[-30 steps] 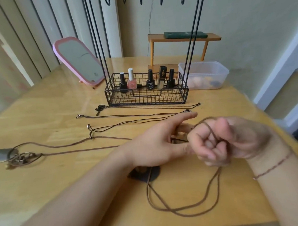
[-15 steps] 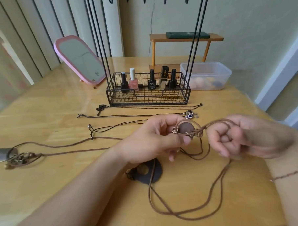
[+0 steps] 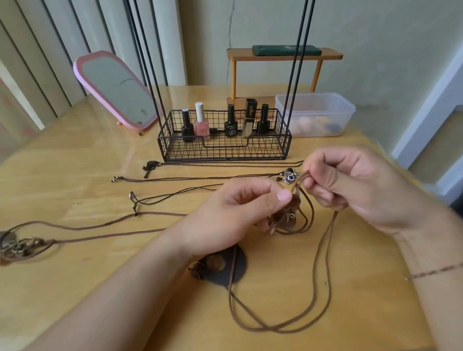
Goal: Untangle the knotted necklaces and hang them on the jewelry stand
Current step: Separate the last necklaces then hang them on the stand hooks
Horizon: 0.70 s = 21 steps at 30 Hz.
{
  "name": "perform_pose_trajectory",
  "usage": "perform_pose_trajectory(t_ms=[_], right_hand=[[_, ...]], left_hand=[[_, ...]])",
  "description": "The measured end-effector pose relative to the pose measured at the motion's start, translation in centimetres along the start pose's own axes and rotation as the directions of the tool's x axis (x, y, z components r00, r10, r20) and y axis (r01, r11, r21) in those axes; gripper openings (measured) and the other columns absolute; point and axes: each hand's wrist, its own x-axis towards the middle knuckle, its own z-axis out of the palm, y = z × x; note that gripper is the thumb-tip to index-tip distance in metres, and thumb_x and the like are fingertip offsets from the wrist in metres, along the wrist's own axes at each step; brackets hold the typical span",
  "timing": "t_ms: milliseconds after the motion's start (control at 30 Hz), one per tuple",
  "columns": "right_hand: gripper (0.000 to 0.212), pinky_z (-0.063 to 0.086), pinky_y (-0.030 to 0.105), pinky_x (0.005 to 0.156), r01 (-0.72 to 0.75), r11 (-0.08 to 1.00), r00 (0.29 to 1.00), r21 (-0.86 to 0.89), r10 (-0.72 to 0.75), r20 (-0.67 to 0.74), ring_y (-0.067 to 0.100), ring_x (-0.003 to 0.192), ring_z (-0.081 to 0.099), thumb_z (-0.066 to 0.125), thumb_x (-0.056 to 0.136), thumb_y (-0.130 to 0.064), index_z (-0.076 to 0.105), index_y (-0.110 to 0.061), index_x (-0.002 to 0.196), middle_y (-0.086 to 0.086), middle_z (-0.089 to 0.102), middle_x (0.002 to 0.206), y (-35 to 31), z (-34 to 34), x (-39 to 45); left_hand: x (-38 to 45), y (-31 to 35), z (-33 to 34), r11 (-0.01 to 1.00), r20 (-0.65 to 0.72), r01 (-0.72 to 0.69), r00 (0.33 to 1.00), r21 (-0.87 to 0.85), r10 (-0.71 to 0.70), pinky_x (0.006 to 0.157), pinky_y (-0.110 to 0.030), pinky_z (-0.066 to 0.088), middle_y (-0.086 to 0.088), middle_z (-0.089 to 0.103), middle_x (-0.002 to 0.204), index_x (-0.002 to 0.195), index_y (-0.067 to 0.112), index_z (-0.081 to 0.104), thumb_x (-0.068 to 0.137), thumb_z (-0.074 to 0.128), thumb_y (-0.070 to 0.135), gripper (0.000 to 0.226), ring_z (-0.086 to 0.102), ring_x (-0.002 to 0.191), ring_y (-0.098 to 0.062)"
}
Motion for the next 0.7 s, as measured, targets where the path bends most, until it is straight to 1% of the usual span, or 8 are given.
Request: perform_pose_trajectory(t_ms=[100,233,300,367,433,533,600,700], right_hand=[[0.033,0.026,0.016,0.043,0.031,0.998,0.999,-0.059,-0.033,-0.033,0.006,0.044,0.028,0.069,0.079,-0.059,0.074,-0.026,0.08,-0.011,0.039,0.05,-0.1,0.2,0.1],[0.031,0.026,0.014,0.042,0.049,0.996,0.998,-0.075,-0.052,-0.037,0.003,0.041,0.031,0.071,0.08,-0.051,0.076,-0.021,0.08,-0.014,0.047,0.048,-0.3,0.5,0.0],[0.018,0.033,0.007,0.044,0.066,0.996,0.996,-0.063,-0.069,-0.048,0.0,0.039,0.044,0.068,0.08,-0.029,0.075,-0.014,0.074,-0.013,0.057,0.05,-0.7,0.8,0.0],[0.012,0.037,0.004,0.045,0.064,0.997,0.996,-0.047,-0.067,-0.065,0.0,0.04,0.053,0.064,0.072,-0.013,0.074,-0.011,0.067,-0.009,0.063,0.052,-1.1,1.0,-0.1],[0.013,0.038,0.004,0.045,0.062,0.997,0.994,-0.036,-0.064,-0.083,0.0,0.041,0.053,0.065,0.069,-0.012,0.075,-0.015,0.062,-0.007,0.065,0.054,-1.1,1.0,-0.2],[0.01,0.036,0.004,0.046,0.068,0.997,0.992,-0.034,-0.071,-0.105,0.001,0.041,0.052,0.07,0.067,-0.023,0.076,-0.018,0.06,-0.009,0.063,0.053,-1.1,0.9,-0.2],[0.009,0.036,0.004,0.045,0.072,0.997,0.988,-0.012,-0.073,-0.137,0.001,0.041,0.051,0.072,0.061,-0.028,0.077,-0.021,0.061,-0.009,0.063,0.052,-1.0,0.8,-0.1],[0.014,0.032,0.006,0.045,0.084,0.996,0.984,-0.042,-0.09,-0.155,0.0,0.039,0.043,0.074,0.067,-0.032,0.076,-0.018,0.068,-0.012,0.058,0.05,-0.7,0.8,-0.1]], left_hand=[[0.0,0.0,0.2,0.995,0.02,0.008,1.0,-0.1,-0.006,0.079,-0.036,0.05,-0.037,0.062,0.105,0.1,-0.008,0.062,0.092,0.053,0.036,0.046,0.06,0.089,-0.032],[0.3,-0.1,0.4,0.946,0.075,0.061,0.996,-0.318,-0.039,0.076,-0.036,0.052,-0.025,0.068,0.102,0.103,0.006,0.063,0.096,0.046,0.034,0.034,0.066,0.085,-0.033],[0.3,-0.1,0.2,0.909,0.105,0.096,0.993,-0.405,-0.059,0.072,-0.036,0.052,-0.025,0.068,0.101,0.1,0.007,0.062,0.093,0.045,0.024,0.026,0.066,0.079,-0.032],[0.1,0.0,-0.2,0.883,0.155,0.112,0.987,-0.456,-0.045,0.068,-0.034,0.052,-0.026,0.068,0.103,0.096,0.007,0.06,0.082,0.05,0.016,0.019,0.066,0.076,-0.031],[-0.1,0.0,-0.5,0.878,0.211,0.121,0.977,-0.464,-0.023,0.067,-0.032,0.051,-0.025,0.067,0.108,0.097,0.006,0.058,0.078,0.049,0.014,0.022,0.067,0.077,-0.029],[-0.1,-0.2,-0.8,0.869,0.224,0.134,0.974,-0.477,-0.027,0.066,-0.029,0.051,-0.024,0.065,0.111,0.103,0.004,0.057,0.079,0.053,0.011,0.025,0.066,0.077,-0.025],[-0.1,-0.2,-0.9,0.857,0.172,0.13,0.984,-0.498,-0.049,0.066,-0.026,0.055,-0.021,0.065,0.108,0.104,0.004,0.062,0.08,0.059,0.004,0.025,0.067,0.076,-0.023],[-0.1,-0.1,-0.9,0.863,0.023,0.128,0.991,-0.489,-0.134,0.066,-0.023,0.058,-0.013,0.064,0.085,0.102,0.006,0.069,0.081,0.064,-0.007,0.025,0.067,0.071,-0.019]])
